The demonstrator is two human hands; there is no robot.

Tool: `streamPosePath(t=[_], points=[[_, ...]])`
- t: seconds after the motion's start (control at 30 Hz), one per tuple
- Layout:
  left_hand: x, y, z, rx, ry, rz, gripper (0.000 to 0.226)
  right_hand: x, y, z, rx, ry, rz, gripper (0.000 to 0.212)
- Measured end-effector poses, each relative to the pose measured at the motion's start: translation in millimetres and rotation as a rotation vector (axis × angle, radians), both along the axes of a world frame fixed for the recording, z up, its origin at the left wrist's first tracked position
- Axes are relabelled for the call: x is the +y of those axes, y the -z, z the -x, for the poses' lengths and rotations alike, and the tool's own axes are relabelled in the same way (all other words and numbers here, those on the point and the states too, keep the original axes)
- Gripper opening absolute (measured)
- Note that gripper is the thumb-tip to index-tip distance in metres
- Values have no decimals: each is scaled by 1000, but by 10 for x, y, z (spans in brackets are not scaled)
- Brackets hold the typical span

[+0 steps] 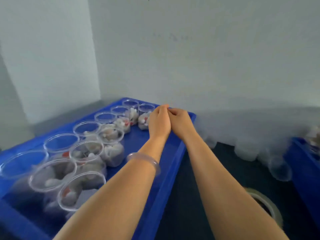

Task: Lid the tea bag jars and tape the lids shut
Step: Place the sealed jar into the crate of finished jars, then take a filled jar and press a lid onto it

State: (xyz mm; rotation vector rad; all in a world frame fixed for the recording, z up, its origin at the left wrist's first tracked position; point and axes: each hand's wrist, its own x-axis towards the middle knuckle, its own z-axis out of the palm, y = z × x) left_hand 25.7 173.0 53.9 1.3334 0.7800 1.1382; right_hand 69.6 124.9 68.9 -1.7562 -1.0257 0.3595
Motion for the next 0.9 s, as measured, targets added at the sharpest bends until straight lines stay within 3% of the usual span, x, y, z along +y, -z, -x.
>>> streamPosePath(t=[0.2, 0.3, 0.37, 0.43, 0.53, 0.57, 0.67, 0.73, 0.83, 0.9], points=[[1028, 412, -271, 133, -33, 6, 37, 903, 374, -258, 79, -100, 113, 28], [1421, 606, -461, 339, -27, -23, 38, 1183, 552, -539, 54, -80, 158, 22], [1629, 738, -577, 520, 6, -82, 52, 1287, 660, -716, 21, -49, 171, 31], [1786, 833, -676, 539, -6, -117, 61, 1380, 741, -815, 38, -54, 178, 37], [1837, 876, -742, 405, -133, -3, 16, 1470, 816, -823, 50, -90, 195, 38], [1801, 875, -748, 412, -159, 6, 14, 1472, 813, -810, 52, -88, 199, 41], [1599, 817, -689, 599, -265, -227, 25, 1369, 779, -787, 124, -56, 179, 62], [1437, 620, -600, 572, -336, -374, 28, 1208, 684, -774, 182, -8, 72, 66], [1139, 192, -474, 507, -328, -680, 33, 774, 420, -815, 141, 108, -134, 54], [853, -116, -430, 398, -236, -852, 37, 396, 184, -870, 66, 147, -183, 68]])
